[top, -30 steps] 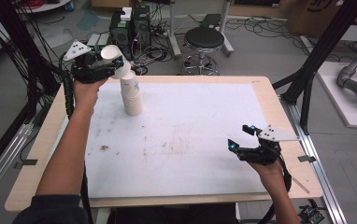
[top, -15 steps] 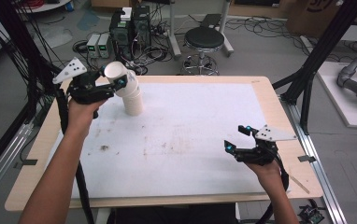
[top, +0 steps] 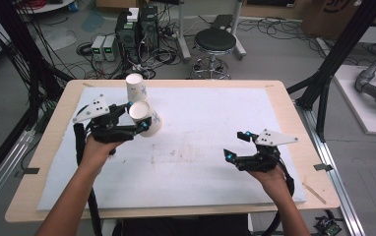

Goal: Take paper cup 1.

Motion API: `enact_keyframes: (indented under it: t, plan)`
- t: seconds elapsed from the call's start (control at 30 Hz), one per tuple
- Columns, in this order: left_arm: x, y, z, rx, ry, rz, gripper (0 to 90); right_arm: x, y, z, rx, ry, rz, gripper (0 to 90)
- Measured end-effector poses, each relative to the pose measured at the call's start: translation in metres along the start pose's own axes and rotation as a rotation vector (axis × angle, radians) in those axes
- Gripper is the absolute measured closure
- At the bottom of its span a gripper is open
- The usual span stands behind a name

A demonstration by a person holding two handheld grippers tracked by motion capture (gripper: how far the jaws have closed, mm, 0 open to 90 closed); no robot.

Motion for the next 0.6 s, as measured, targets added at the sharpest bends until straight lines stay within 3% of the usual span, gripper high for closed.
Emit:
enact_keyframes:
  t: [0.2, 0.37, 0.6]
  plan:
    - [-0.006, -0.015, -0.016, -0.009, -0.050, 0.044, 34.3, -0.011, 0.010, 0.006, 0.022, 0.031, 0.008, 18.6]
    - [-0.015, -0.027, -0.020, 0.003, -0.064, 0.080, 34.3, -0.021, 0.014, 0.010, 0.013, 0.064, 0.013, 18.6]
    - [-0.024, -0.031, -0.027, -0.004, -0.085, 0.099, 34.3, -0.026, 0.011, 0.018, 0.047, 0.117, 0.035, 18.5]
Point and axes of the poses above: each handheld gripper's, and its own axes: x roughly backward along the jaws, y roughly out of its top, z roughly to its left, the point moved 6 cm from there along -x, roughly forward along the jaws, and after that the axes turned 2 degrees about z, right-handed, at the moved point
